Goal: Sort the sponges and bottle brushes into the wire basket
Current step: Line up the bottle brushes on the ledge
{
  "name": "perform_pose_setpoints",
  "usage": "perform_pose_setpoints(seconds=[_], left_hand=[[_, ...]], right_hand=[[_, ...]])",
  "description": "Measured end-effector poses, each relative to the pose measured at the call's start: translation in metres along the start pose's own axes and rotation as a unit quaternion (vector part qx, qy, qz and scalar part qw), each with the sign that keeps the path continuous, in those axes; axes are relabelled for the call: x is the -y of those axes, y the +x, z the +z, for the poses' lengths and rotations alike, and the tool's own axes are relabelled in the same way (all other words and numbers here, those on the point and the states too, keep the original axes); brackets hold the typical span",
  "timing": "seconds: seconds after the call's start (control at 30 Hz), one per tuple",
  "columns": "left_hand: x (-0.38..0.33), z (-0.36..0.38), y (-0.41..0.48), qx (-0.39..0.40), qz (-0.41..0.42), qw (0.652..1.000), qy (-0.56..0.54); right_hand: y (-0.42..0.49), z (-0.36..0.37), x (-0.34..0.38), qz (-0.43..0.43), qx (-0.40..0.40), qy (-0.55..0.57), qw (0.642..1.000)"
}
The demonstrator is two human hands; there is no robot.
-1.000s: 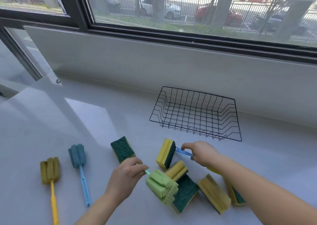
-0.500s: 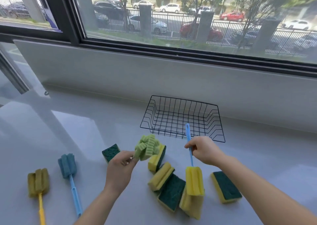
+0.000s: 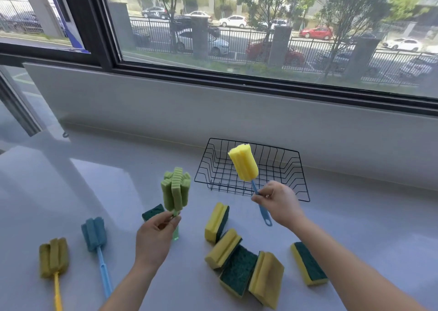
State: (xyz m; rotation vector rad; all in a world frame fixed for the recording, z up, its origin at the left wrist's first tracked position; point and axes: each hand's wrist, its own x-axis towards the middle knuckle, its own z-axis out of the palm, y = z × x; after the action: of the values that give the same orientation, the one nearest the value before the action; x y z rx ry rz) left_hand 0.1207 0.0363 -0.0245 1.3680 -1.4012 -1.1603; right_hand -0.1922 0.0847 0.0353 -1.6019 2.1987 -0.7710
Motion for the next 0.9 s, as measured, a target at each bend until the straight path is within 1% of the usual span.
perform_pose_setpoints(seconds=[0.07, 0.13, 0.3, 0.5, 0.6, 0.73, 0.9], left_hand=[[-0.003, -0.008, 0.001, -0.014, -0.009, 1.000, -0.021], [-0.006, -0.018, 0.001, -0.044, -0.005, 0.999, -0.015], [-0.002, -0.055, -0.008, -0.095, -0.028, 0.995, -0.003], [0.033, -0.124, -0.030, -0.163, -0.080, 0.982, 0.047], [0.057, -0.162, -0.041, -0.198, -0.116, 0.968, 0.097], [0.087, -0.210, -0.055, -0.234, -0.178, 0.946, 0.136], [0.112, -0.244, -0.061, -0.276, -0.226, 0.922, 0.148]], right_hand=[[0.002, 0.006, 0.013, 0.018, 0.025, 0.062, 0.998], [0.004, 0.015, 0.030, 0.024, 0.051, 0.114, 0.992], [0.006, 0.054, 0.077, -0.005, 0.105, 0.166, 0.981], [-0.005, 0.130, 0.136, -0.017, 0.223, 0.156, 0.962], [-0.012, 0.167, 0.162, -0.022, 0.247, 0.139, 0.959], [-0.018, 0.212, 0.191, -0.022, 0.277, 0.101, 0.955], [-0.024, 0.253, 0.198, 0.036, 0.304, 0.102, 0.946]])
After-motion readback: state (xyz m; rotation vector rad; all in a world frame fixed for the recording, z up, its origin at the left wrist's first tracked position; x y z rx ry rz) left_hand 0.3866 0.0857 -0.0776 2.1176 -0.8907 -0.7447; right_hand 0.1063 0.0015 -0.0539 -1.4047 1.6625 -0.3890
